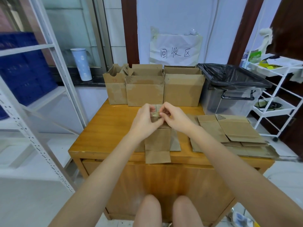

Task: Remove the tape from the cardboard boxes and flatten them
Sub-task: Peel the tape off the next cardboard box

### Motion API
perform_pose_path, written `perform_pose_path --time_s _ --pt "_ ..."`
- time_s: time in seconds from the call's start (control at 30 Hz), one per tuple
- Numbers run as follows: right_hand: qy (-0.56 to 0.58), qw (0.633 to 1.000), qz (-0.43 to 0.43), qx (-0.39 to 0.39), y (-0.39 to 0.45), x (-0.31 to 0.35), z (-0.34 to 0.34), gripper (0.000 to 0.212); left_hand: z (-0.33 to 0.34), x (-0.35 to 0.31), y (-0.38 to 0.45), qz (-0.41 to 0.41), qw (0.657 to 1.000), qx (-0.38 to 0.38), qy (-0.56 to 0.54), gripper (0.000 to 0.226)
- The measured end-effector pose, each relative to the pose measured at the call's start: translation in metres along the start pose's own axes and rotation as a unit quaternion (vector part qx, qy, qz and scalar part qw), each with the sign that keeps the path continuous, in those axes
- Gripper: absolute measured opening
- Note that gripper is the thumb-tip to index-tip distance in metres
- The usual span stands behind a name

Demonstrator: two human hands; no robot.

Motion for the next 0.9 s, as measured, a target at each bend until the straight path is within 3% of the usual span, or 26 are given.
perform_pose_path --time_s 0.13,0.23,0.4,0.57,0.77,0.83,0.9 --pt "-0.017 0.999 0.020 0.022 0.003 0.001 0.002 0.004 0.003 0.008 -0.009 -0.048 0.997 -0.015 0.060 0.071" --pt "-0.042 0.998 0.037 0.035 0.006 0.003 0.002 0.003 0.002 0.024 -0.004 -0.094 0.993 0.048 0.051 0.074" --pt "0.008 0.990 0.124 0.068 0.015 0.012 0.009 0.019 -0.003 0.023 -0.001 -0.072 0.977 0.196 0.037 0.056" --pt "0.056 0.968 0.222 0.105 0.020 0.013 0.029 0.028 -0.010 0.028 0.005 -0.064 0.962 0.257 0.061 0.049" --pt "0.038 0.956 0.278 0.082 0.026 0.006 0.036 0.025 -0.011 0.032 0.012 -0.066 0.968 0.228 0.077 0.054" --pt "0.017 0.957 0.273 0.093 0.029 0.010 0.039 0.023 -0.015 0.034 0.011 -0.079 0.975 0.163 0.127 0.039" --pt "0.002 0.956 0.272 0.113 0.033 0.016 0.040 0.018 -0.025 0.023 0.000 -0.073 0.963 0.059 0.253 0.023"
Point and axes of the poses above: each hand's wrist, its own y-axis towards the middle knuckle, its own z-axis out of the palm, x = y × z, the point moved 9 cm from there along y, towards the middle knuckle, and after that the axes turned 9 degrees about y, right-handed, at the moved point
